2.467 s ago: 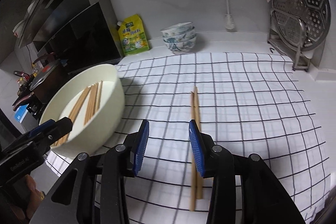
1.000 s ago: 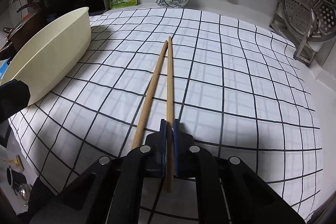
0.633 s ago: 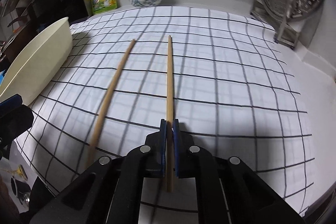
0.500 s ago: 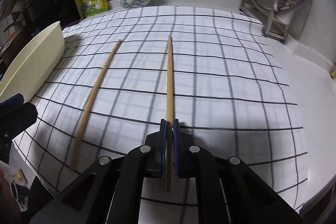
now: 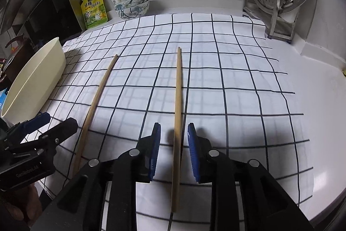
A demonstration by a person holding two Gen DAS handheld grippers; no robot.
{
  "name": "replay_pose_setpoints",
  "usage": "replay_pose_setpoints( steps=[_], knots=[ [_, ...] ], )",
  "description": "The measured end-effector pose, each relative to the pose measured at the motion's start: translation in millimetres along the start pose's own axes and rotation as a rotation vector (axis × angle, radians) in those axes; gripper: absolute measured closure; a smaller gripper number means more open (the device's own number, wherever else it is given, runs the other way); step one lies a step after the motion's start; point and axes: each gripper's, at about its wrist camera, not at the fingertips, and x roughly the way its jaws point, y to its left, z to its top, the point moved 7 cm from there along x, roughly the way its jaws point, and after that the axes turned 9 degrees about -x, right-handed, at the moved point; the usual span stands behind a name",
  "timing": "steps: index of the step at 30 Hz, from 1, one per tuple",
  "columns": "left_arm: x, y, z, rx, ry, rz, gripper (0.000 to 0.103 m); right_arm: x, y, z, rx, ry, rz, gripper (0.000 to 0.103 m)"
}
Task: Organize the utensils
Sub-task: 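Close the right gripper on a chopstick while the left gripper grasps the other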
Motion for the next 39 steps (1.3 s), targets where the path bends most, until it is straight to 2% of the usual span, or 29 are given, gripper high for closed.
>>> replay_pose_setpoints(
  steps=[6, 14, 16, 24, 27, 30, 31, 32, 33, 35, 36, 37, 39],
  knots=[
    [13, 0, 4, -0.001, -0.002, 0.055, 0.014, 8, -3, 1, -0.011, 0.013, -0.019, 0.078],
    [23, -1, 6, -0.004, 0.0, 0.086, 0.012, 11, -6, 0, -0.017, 0.014, -0.015, 0.078],
    [26, 0, 6, -0.007, 0.004, 0.094, 0.008, 11, -5, 0, -0.026, 0.013, -0.023, 0.078],
    [36, -1, 6, 0.013, 0.02, 0.139, 0.007, 14, 0, 2, -0.082, 0.013, -0.061, 0.078],
    [37, -4, 6, 0.02, 0.026, 0.132, 0.008, 14, 3, 1, -0.099, 0.009, -0.081, 0.078],
    [33, -9, 6, 0.031, 0.014, 0.118, 0.026, 14, 3, 2, -0.101, 0.008, -0.084, 0.08],
    [31, -12, 5, 0.038, 0.014, 0.109, 0.036, 15, 4, 2, -0.099, 0.006, -0.08, 0.085],
    [30, -15, 4, 0.045, 0.017, 0.1, 0.044, 15, 4, 2, -0.103, 0.005, -0.085, 0.094],
    [30, -17, 4, 0.049, 0.019, 0.095, 0.048, 15, 5, 2, -0.107, 0.005, -0.091, 0.096],
    [27, -20, 3, 0.054, 0.021, 0.08, 0.075, 14, 5, 2, -0.106, 0.004, -0.092, 0.096],
    [27, -21, 3, 0.055, 0.025, 0.073, 0.081, 14, 5, 1, -0.102, 0.003, -0.087, 0.097],
    [26, -21, 3, 0.052, 0.031, 0.058, 0.096, 14, 4, 1, -0.097, 0.0, -0.081, 0.097],
    [25, -19, 2, 0.037, 0.044, 0.025, 0.096, 13, 5, 0, -0.068, -0.01, -0.04, 0.097]
  ],
)
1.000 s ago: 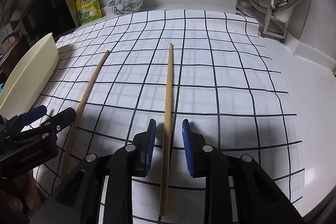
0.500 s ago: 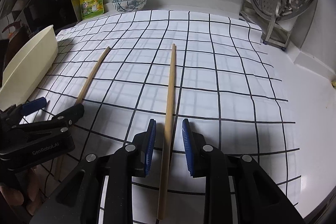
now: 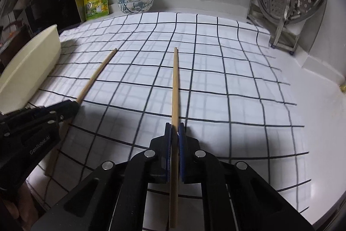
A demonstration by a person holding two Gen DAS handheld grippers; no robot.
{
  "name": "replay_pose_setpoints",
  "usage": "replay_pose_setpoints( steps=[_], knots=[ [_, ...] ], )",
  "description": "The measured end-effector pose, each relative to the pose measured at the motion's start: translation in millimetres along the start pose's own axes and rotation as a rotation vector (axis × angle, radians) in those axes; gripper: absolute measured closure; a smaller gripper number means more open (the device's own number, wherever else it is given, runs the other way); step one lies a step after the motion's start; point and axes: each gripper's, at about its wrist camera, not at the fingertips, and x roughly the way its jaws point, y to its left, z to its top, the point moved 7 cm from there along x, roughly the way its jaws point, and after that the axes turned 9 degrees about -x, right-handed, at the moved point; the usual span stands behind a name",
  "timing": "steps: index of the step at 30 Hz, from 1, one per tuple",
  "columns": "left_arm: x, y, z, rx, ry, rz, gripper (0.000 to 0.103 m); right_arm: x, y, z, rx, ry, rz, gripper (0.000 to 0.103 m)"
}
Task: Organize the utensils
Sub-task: 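Close the right gripper on a chopstick while the left gripper grasps the other, then carry the right gripper's chopstick into the basin while the left gripper carries its own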
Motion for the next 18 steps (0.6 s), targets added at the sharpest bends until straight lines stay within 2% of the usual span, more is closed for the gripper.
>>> replay_pose_setpoints(
  steps=[8, 18],
  knots=[
    [-17, 13, -3, -0.017, 0.01, -0.044, 0.096, -14, 13, 5, 0.031, -0.042, 0.032, 0.097],
    [-78, 47, 28, 0.018, -0.123, -0.073, 0.096, -47, 55, 36, 0.105, -0.136, 0.099, 0.097]
  ],
)
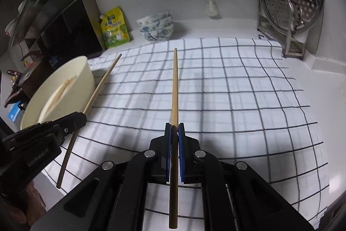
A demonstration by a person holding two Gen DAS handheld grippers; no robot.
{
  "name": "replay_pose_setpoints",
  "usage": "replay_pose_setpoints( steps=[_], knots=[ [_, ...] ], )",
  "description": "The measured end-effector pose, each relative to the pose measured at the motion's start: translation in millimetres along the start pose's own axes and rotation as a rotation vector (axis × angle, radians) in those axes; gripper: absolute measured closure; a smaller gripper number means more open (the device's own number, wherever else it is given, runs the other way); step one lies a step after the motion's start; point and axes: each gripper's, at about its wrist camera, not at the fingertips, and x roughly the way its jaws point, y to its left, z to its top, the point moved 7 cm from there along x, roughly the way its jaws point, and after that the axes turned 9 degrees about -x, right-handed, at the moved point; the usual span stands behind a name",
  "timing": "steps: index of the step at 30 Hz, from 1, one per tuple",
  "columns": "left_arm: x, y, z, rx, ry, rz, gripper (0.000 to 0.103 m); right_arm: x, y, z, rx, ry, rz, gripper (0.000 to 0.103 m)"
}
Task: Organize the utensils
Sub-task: 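Carry the right gripper's chopstick into the basin while the left gripper carries its own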
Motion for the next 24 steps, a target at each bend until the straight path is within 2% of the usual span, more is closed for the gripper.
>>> replay_pose_setpoints(
  steps=[5, 13, 19, 24],
  knots=[
    [-20, 39, 14, -0.028, -0.057, 0.019, 0.096, 3, 45, 22, -0.007, -0.028, 0.06, 0.097],
    [-43, 130, 41, -0.135, -0.132, 0.077, 0.096, 22, 137, 63, -0.125, -0.046, 0.146, 0.097],
    [-40, 189, 57, -0.185, -0.134, 0.148, 0.096, 51, 202, 90, -0.17, -0.04, 0.218, 0.097],
    [-33, 222, 62, -0.223, -0.118, 0.165, 0.096, 78, 241, 96, -0.205, 0.001, 0.248, 0.097]
  ],
)
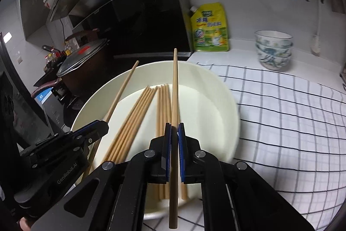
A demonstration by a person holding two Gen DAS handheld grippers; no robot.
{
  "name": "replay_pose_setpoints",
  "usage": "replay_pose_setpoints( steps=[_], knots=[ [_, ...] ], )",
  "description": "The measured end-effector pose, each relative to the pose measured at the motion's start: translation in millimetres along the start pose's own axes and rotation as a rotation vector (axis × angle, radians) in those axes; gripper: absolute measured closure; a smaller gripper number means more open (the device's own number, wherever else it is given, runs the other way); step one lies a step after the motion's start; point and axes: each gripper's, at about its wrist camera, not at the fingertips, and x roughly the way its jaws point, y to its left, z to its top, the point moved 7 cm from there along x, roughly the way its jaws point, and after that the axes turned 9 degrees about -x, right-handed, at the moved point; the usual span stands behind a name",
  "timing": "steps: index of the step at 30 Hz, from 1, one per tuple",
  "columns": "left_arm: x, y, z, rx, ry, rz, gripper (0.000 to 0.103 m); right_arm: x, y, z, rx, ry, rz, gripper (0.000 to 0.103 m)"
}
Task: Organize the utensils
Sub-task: 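Carry the right gripper's chopstick into the basin while the left gripper carries its own, then open the right gripper over the basin while the left gripper releases its chopstick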
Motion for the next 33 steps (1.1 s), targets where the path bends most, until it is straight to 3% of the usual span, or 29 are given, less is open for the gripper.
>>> replay_pose_setpoints(
  steps=[12, 14, 15, 16, 17, 20, 23, 33],
  knots=[
    [16, 16, 0, -0.028, 0.035, 0.022, 0.092, 24, 8, -4, 0.0, 0.049, 0.001, 0.096],
    [14, 18, 1, -0.031, 0.024, 0.035, 0.063, 20, 6, -4, 0.001, 0.038, -0.009, 0.082],
    [12, 19, 1, -0.033, 0.014, 0.038, 0.054, 17, 5, -3, 0.004, 0.025, -0.014, 0.08],
    [9, 20, 2, -0.035, 0.001, 0.039, 0.035, 14, 4, -2, 0.007, 0.02, -0.016, 0.08],
    [5, 19, 3, -0.033, -0.019, 0.038, 0.033, 12, 4, -2, 0.007, 0.015, -0.02, 0.08],
    [-2, 19, 4, -0.019, -0.034, 0.051, 0.033, 6, 4, -3, 0.009, 0.004, -0.027, 0.08],
    [-7, 20, 1, -0.029, -0.028, 0.046, 0.033, 1, 3, -6, 0.023, -0.005, -0.023, 0.068],
    [-19, 24, -8, -0.03, -0.041, 0.071, 0.023, -15, 5, -20, 0.017, -0.023, -0.074, 0.065]
  ],
)
